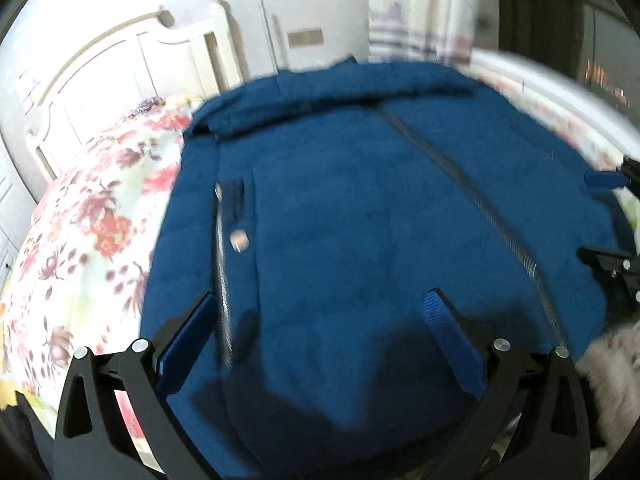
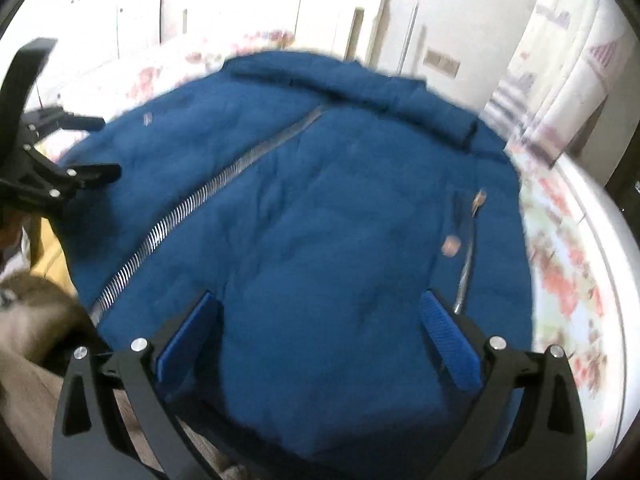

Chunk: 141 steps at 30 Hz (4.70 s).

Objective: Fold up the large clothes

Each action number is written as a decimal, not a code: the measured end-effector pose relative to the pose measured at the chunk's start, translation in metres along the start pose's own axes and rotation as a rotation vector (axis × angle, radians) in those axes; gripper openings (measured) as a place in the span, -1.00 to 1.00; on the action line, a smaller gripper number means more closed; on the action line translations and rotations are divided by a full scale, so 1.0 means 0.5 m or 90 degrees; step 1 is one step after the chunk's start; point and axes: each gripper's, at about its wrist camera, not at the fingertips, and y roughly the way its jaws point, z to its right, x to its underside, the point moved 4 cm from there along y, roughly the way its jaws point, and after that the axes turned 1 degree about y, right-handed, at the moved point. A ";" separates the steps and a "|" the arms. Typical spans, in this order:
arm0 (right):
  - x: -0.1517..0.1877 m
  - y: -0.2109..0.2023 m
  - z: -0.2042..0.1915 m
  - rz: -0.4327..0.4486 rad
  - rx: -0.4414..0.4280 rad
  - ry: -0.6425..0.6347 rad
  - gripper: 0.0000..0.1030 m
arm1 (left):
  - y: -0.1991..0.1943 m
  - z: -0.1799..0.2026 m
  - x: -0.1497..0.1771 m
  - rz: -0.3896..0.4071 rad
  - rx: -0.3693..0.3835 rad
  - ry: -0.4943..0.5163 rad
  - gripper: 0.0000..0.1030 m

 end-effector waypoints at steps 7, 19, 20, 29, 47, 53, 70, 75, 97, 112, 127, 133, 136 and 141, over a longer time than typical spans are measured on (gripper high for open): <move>0.038 -0.062 0.030 0.021 -0.017 0.014 0.95 | -0.033 -0.055 0.035 0.020 0.027 -0.059 0.91; 0.258 -0.126 0.207 0.040 -0.112 0.313 0.94 | -0.093 -0.198 0.185 0.061 0.101 -0.263 0.91; 0.263 -0.118 0.212 0.043 -0.125 0.328 0.94 | -0.087 -0.198 0.195 0.059 0.118 -0.275 0.91; 0.259 -0.097 0.215 0.067 -0.206 0.367 -0.01 | -0.068 -0.165 0.199 0.073 0.262 -0.321 0.69; 0.187 -0.095 0.231 0.152 -0.238 0.364 -0.04 | -0.064 -0.185 0.141 0.125 0.269 -0.331 0.25; 0.203 -0.104 0.225 0.147 -0.248 0.351 -0.12 | -0.075 -0.164 0.144 0.107 0.274 -0.285 0.25; 0.152 -0.341 0.170 0.289 -0.224 0.225 -0.75 | -0.316 -0.213 0.092 0.276 0.407 -0.357 -0.72; 0.136 -0.487 0.145 0.361 -0.220 0.157 -0.74 | -0.421 -0.234 0.116 0.324 0.466 -0.361 -0.71; -0.209 0.124 0.476 0.165 -0.250 0.592 0.27 | 0.185 -0.503 -0.231 0.085 0.388 -0.701 0.91; -0.262 0.177 0.464 0.036 -0.134 0.261 0.36 | 0.200 -0.467 -0.243 0.034 0.390 -0.343 0.91; -0.253 0.212 0.477 0.049 -0.168 0.274 0.37 | 0.274 -0.427 -0.318 -0.024 0.343 -0.269 0.91; -0.255 0.189 0.470 0.080 -0.147 0.266 -0.21 | 0.300 -0.415 -0.323 -0.019 0.290 -0.240 -0.15; -0.267 0.116 0.448 0.145 -0.115 0.243 -0.64 | 0.226 -0.412 -0.318 0.074 0.248 -0.230 -0.61; -0.332 -0.039 0.415 0.227 -0.071 0.188 -0.67 | 0.050 -0.412 -0.373 0.202 0.242 -0.212 -0.62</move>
